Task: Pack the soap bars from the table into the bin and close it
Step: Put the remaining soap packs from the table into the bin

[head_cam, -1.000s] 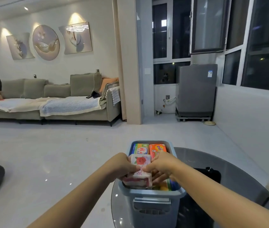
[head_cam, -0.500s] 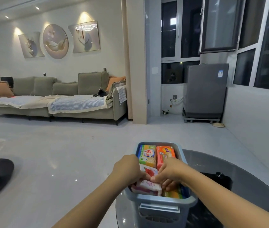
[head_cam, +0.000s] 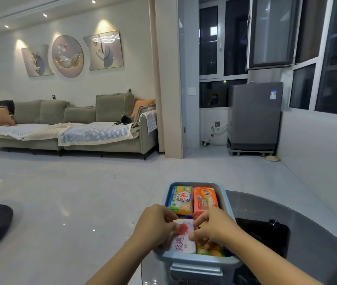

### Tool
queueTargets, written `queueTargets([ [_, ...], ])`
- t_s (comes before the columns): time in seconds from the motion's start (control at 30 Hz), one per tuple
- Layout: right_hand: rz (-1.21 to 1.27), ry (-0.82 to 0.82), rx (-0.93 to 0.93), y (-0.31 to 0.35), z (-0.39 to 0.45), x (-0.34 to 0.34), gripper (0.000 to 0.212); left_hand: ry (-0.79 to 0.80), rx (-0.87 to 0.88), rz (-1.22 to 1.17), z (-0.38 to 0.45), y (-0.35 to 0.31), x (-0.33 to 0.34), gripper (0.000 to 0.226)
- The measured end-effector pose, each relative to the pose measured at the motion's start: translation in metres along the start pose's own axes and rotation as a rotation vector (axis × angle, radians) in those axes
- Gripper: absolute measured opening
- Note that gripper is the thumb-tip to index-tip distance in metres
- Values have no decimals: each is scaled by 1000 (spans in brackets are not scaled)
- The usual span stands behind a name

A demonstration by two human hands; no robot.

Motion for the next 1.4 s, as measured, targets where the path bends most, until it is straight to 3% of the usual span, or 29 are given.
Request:
queueTargets([
  [0.13,16,-35,-68,3,-9,-2,25,-197,5,-152,-12,13,-9,30],
  [0.2,26,-130,-159,6,-18,-9,25,-259,-34,-251,-16,23,-10,31],
  [0.33,-163,-421,-302,4,-50,-26,22,-173,-165,-535,-16,35,9,32],
  [0.5,-277,-460,-272,-11,-56,-29,32,-59,-249,-766,-20,34,28,27],
  [0.67,-182,-494,-223,-32,-53,-56,41,-63,-309,-834,-27,21,48,26],
  [0.83,-67,-643,-111,-69,-62,-106,48,-60,-320,-907,-40,-22,71,34],
  [1.03,141,-750,31,-119,-71,-136,65,51,-342,-1047,-56,-89,111,81],
  [1.13,339,-845,52,-135,-83,-145,59,58,-347,-972,-61,-117,125,91],
  [1.27,474,-901,137,-154,-95,-141,64,56,-272,-944,-60,-123,138,77],
  [1.4,581,-848,94,-157,-93,-124,67,-35,-396,-1096,-28,-79,130,52],
])
Point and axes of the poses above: each hand's wrist, its own z-axis towards the middle knuckle, its own x-axis out of the palm, y = z × x, the point moved 10 cm from there along z, towards the middle knuckle, and after that the axes turned 5 degrees about z, right-handed, at the moved point
